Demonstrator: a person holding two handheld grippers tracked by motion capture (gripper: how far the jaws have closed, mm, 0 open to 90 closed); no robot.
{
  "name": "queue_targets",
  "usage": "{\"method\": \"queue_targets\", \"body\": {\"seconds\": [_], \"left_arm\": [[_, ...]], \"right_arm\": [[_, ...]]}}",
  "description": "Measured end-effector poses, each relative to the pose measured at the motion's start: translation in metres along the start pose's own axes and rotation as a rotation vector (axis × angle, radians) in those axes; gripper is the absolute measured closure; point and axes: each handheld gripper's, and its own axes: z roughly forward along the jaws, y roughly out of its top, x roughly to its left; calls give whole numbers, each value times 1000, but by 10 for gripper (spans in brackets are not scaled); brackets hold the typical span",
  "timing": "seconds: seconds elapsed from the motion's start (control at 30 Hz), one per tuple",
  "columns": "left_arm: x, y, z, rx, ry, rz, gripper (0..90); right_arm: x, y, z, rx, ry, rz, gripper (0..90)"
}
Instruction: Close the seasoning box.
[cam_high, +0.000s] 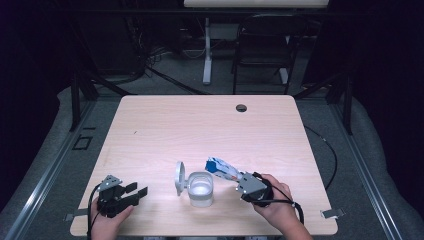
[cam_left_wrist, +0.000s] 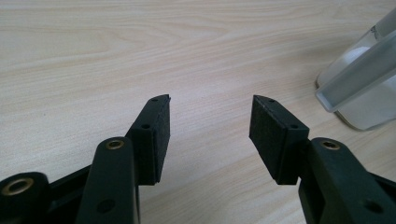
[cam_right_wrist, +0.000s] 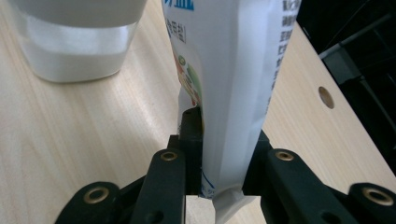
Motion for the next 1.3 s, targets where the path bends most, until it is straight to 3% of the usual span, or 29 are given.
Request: {"method": "queue_targets", "body": {"seconds": [0.6,0.7,0.8,0.97,1.3], "left_arm": [[1,1,-3,2,-1,-1,485],[1,1,-3,-9,4,-3,485],[1,1,-3,-10,4,-4,485],[1,1,-3,-11,5,-2,485],[2,1,-3,-12,4,-4,485]], "right_arm": [[-15,4,-16,-73,-49,72,758],[-17,3,-17,-87,-53,99,759],[-19,1,-17,-116,-50,160,762],[-19,-3,-15,-114,-52,184,767],[-19,-18,-7,-115,-48,282,770]]}}
